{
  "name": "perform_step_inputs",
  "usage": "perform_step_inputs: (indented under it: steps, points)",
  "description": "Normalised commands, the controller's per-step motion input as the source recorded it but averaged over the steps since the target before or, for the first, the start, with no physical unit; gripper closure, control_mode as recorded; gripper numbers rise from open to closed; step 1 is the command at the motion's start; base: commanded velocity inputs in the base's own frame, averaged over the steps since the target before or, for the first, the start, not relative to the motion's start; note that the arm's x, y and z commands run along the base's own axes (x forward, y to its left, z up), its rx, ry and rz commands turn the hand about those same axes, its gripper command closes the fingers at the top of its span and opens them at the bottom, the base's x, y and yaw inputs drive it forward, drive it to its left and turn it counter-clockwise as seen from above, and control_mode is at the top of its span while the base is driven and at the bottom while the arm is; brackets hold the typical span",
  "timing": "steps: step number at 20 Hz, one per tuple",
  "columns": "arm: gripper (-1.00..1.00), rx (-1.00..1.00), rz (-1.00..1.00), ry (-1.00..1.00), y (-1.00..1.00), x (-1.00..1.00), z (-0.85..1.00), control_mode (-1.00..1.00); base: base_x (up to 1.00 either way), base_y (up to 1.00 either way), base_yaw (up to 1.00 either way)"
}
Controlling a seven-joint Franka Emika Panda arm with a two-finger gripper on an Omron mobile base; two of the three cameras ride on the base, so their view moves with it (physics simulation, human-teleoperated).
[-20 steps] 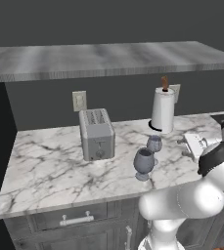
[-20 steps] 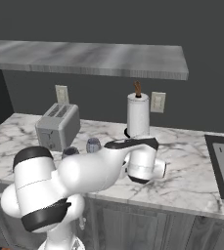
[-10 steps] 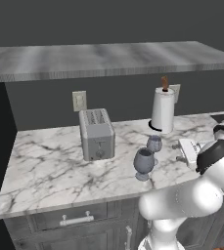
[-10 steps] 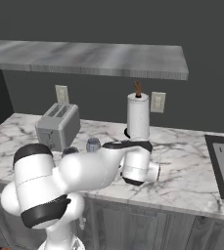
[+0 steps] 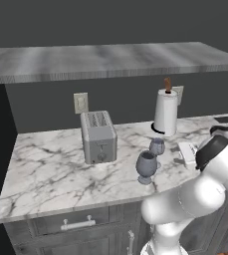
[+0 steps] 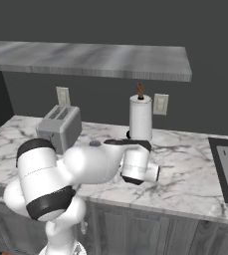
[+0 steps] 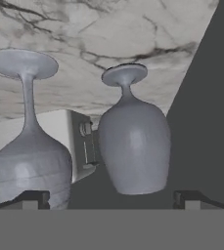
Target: Retrieve the wine glasses from the counter and place one next to each plate.
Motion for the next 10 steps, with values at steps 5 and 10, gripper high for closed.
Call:
perform_step_inputs:
  steps: [5, 10]
  points:
    - [-1.0, 0.0, 0.0, 0.1, 0.08, 0.12, -0.15, -1.0, 0.0, 0.0, 0.0]
    - [-1.0, 0.0, 0.0, 0.13, 0.03, 0.24, -0.08, -1.0, 0.0, 0.0, 0.0]
